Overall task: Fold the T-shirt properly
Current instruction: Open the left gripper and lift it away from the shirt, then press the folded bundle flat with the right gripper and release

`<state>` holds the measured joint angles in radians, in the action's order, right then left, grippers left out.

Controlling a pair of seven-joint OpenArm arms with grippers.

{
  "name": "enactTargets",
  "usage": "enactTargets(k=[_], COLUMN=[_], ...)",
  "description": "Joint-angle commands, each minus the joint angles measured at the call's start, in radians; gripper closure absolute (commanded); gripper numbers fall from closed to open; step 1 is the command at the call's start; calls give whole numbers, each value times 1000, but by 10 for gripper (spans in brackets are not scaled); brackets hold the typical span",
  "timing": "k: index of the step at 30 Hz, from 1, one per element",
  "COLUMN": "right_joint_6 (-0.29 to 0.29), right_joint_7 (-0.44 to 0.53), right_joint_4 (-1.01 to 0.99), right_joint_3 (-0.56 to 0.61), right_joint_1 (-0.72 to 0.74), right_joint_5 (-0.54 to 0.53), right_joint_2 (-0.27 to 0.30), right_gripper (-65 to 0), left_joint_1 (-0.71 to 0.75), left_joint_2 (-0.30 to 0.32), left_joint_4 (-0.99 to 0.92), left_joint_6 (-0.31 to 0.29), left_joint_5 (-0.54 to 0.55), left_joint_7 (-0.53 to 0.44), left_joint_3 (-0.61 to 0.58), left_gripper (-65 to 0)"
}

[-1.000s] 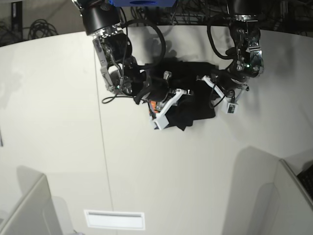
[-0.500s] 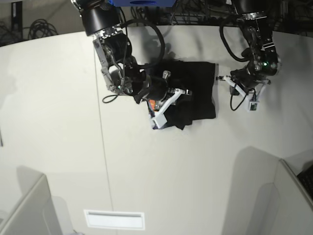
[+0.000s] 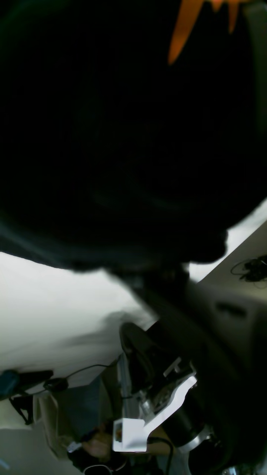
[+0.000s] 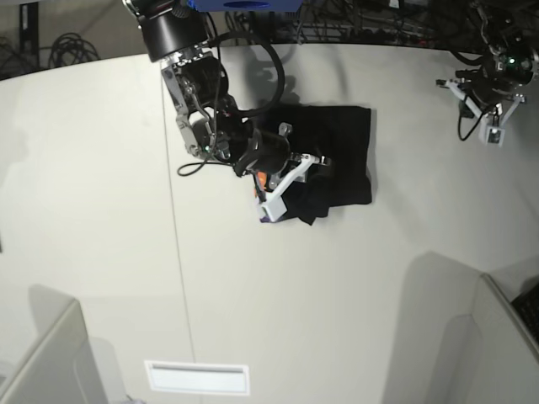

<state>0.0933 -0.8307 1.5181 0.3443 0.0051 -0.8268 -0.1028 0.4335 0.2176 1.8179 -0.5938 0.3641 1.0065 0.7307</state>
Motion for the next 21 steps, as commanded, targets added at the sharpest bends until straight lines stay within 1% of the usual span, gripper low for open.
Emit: enactTargets(k=[1, 3, 4, 5, 6, 9, 11, 14, 21], right_joint_6=[-8, -8, -8, -8, 0, 78, 105, 135, 168], right_joint_7=[12, 12, 12, 7, 9, 12, 12, 6, 4], right_joint_4=[19, 25, 26, 29, 40, 71, 83, 85, 85], right_joint_3=[2, 2, 3, 8, 26, 94, 135, 184, 344], right_joint_1=[17, 17, 17, 17, 17, 23, 51, 82, 164], right_joint_5=[-16, -16, -16, -16, -16, -16, -16, -16, -24], right_joint_2=[-12, -13, -15, -15, -15, -10, -8, -8, -15], right_gripper=[-212, -282, -308, -317, -320, -326, -326, -326, -323], left_joint_1=[6, 12, 20, 21, 21, 23, 23, 18, 15], left_joint_2=[15, 32, 39, 42, 44, 52, 50, 49, 49], left_joint_4=[18, 10, 9, 9, 9, 9, 10, 10, 10], left_joint_6=[-25, -62, -67, -68, -70, -70, -70, -70, -68], left_joint_5=[-4, -4, -4, -4, -4, -4, -4, -4, -4], left_joint_7=[-13, -13, -13, -13, -13, -11, -11, -11, -11], left_joint_3=[37, 89, 109, 119, 129, 138, 137, 137, 137], left_gripper=[0, 0, 0, 0, 0, 0, 0, 0, 0])
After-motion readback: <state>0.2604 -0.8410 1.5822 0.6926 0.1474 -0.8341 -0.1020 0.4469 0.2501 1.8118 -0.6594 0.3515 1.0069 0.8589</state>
